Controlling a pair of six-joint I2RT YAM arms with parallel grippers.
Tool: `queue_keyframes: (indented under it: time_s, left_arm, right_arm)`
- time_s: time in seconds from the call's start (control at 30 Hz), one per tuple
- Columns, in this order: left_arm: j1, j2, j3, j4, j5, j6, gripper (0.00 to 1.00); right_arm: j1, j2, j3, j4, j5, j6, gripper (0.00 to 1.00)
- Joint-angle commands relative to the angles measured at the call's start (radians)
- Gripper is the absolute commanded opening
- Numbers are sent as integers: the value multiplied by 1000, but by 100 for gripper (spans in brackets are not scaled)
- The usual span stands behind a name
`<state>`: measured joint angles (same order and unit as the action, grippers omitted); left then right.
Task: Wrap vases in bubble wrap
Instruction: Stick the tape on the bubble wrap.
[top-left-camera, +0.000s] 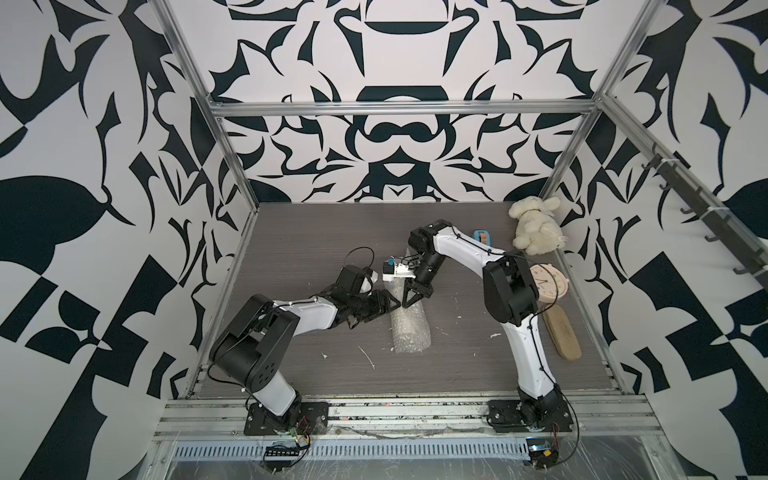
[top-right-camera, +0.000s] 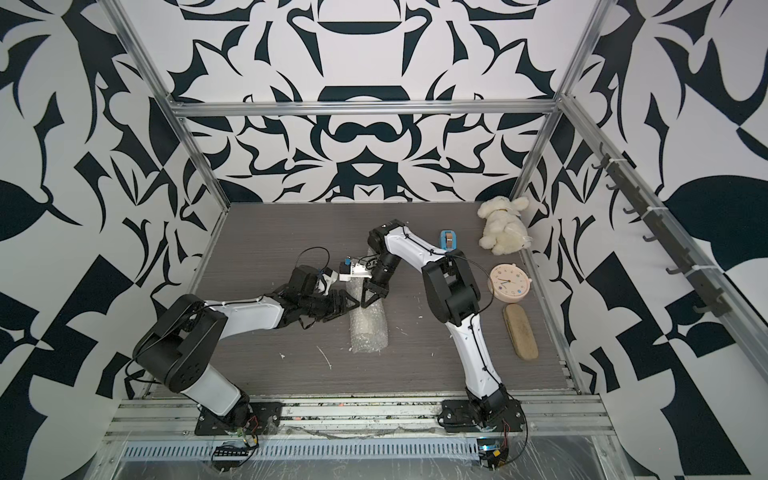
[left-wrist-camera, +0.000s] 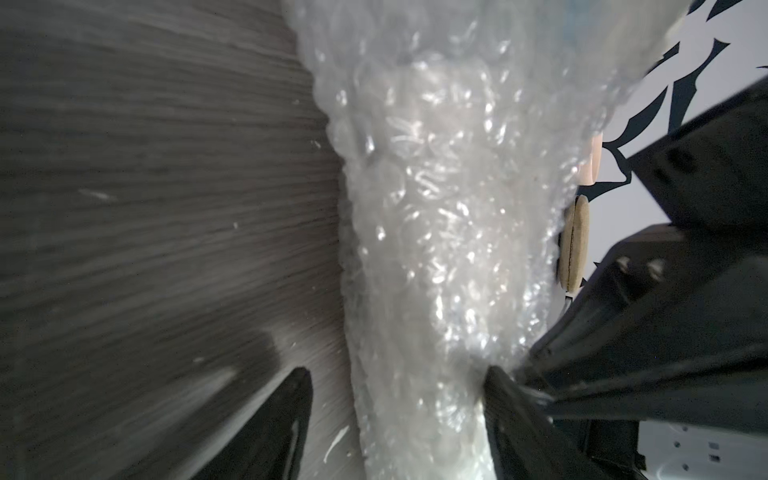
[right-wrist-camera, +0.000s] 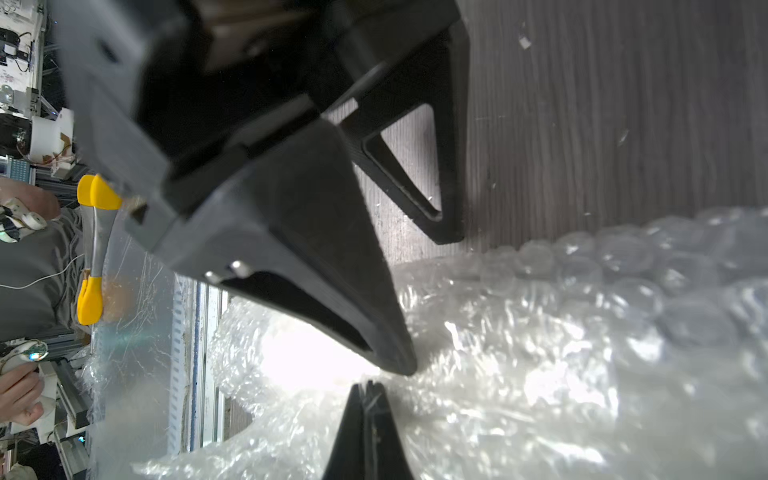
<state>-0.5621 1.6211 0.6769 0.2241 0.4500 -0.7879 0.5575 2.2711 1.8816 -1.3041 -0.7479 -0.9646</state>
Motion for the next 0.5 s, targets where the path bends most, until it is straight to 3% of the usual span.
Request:
queue_keyframes:
  time_s: [0.0,0.23,0.47]
  left_arm:
    - [2,40,40,-26,-71,31,68]
    - [8,84,47,-33,-61,8,65]
    - [20,25,24,-111,-107,14,60]
  right_arm:
    - [1,8,-9,-11,41,7,0]
    - [1,8,-7,-9,43,13,0]
    - [-1,11,-6,-14,42,23,0]
